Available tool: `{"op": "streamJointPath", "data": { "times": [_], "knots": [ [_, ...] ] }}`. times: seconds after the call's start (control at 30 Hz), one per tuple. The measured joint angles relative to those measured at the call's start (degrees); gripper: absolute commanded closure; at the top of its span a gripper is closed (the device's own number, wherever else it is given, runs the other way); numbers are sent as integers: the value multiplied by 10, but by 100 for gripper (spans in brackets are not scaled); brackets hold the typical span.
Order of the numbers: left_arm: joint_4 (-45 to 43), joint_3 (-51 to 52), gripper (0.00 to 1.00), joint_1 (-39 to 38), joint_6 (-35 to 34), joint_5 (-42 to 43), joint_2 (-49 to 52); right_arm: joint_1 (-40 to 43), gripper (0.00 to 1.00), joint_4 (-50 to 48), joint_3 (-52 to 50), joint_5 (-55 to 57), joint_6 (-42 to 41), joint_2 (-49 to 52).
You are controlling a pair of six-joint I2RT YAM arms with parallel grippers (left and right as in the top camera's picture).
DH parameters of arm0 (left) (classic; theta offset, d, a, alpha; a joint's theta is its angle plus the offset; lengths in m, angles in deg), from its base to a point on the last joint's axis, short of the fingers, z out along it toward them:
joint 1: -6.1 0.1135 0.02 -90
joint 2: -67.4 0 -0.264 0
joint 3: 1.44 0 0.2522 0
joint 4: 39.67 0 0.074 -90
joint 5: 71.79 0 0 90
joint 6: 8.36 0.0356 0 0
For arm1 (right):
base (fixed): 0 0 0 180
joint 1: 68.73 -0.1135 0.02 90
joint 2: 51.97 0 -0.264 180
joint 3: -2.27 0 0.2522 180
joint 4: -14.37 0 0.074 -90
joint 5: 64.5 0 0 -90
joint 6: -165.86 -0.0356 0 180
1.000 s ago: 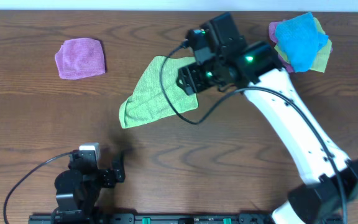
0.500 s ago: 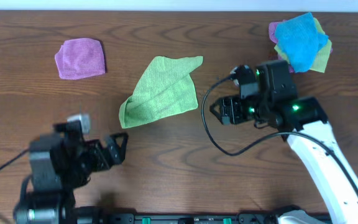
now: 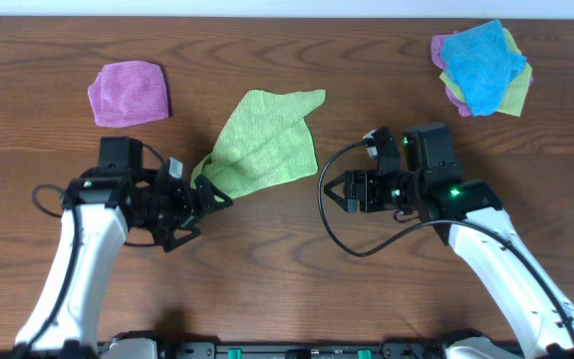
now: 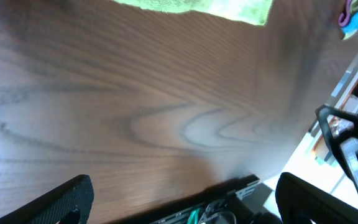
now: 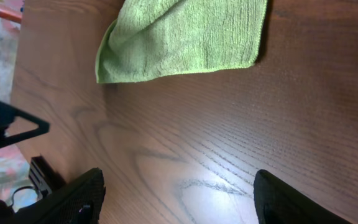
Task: Fold the cloth
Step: 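Grasp the left corner of the green cloth with the left gripper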
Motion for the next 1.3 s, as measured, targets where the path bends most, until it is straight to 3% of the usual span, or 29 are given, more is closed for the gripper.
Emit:
{"op": "streamJointPath", "data": {
  "times": [0.37, 0.7, 1.07, 1.17, 1.23, 1.3],
  "knots": [
    [-19, 0, 5, 0, -2, -12, 74, 0, 21, -21, -1, 5, -2, 0],
    [-136, 0, 5, -60, 12, -183, 76, 0, 18, -162, -82, -7, -53, 17],
    [-178, 0, 5, -104, -36, -286, 129, 0, 18, -174, -88, -17, -75, 18],
    [-185, 0, 0, -104, -56, -294, 149, 0, 18, -176, -88, -18, -77, 18],
    [-194, 0, 21, -104, -71, -299, 162, 0, 18, -176, -88, -19, -77, 18],
    [-200, 0, 33, -104, -85, -302, 170, 0, 18, -176, -88, -22, -77, 18]
  ]
}}
